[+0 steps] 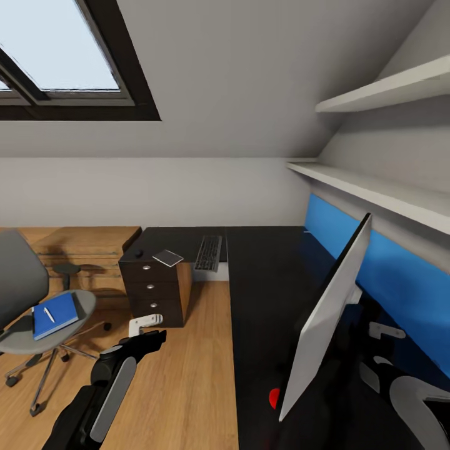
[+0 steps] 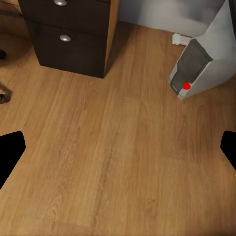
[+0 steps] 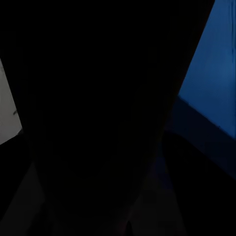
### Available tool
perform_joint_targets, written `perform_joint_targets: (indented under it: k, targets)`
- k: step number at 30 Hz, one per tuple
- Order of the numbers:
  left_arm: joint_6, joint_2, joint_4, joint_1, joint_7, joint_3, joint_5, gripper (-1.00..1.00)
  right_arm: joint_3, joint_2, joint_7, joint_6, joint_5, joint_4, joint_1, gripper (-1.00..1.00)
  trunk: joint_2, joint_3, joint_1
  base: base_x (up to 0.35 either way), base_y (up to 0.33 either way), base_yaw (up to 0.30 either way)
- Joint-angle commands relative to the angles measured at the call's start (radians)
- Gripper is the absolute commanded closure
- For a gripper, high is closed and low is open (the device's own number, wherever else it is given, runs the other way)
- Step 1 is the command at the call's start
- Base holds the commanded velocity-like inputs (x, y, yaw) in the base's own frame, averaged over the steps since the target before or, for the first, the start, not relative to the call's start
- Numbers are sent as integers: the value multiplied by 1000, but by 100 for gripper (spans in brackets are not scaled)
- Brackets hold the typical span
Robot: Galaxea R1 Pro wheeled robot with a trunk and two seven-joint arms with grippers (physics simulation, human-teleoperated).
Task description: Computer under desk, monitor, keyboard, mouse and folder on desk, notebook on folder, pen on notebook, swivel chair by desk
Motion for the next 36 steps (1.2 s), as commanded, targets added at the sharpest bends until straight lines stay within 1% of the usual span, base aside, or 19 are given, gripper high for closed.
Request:
perform_joint_targets:
  k: [1, 16, 23, 36]
  targets:
    - [2, 1, -1, -1, 10, -2, 11, -100, 8, -1, 0, -9, -29, 15, 0, 100, -1, -2, 0, 45, -54, 0]
    - [4, 1, -1, -1, 10, -1, 11, -100, 9, 0, 0, -9, -29, 14, 0, 100, -1, -2, 0, 4, -5, 0]
    - [3, 1, -1, -1, 10, -1, 11, -100, 9, 0, 0, -9, -29, 14, 0, 100, -1, -2, 0, 130, -95, 0]
    - [4, 0, 0, -1, 10, -1, 11, -100, 9, 0, -1, -9, -29, 13, 0, 100, -1, -2, 0, 10, -7, 15]
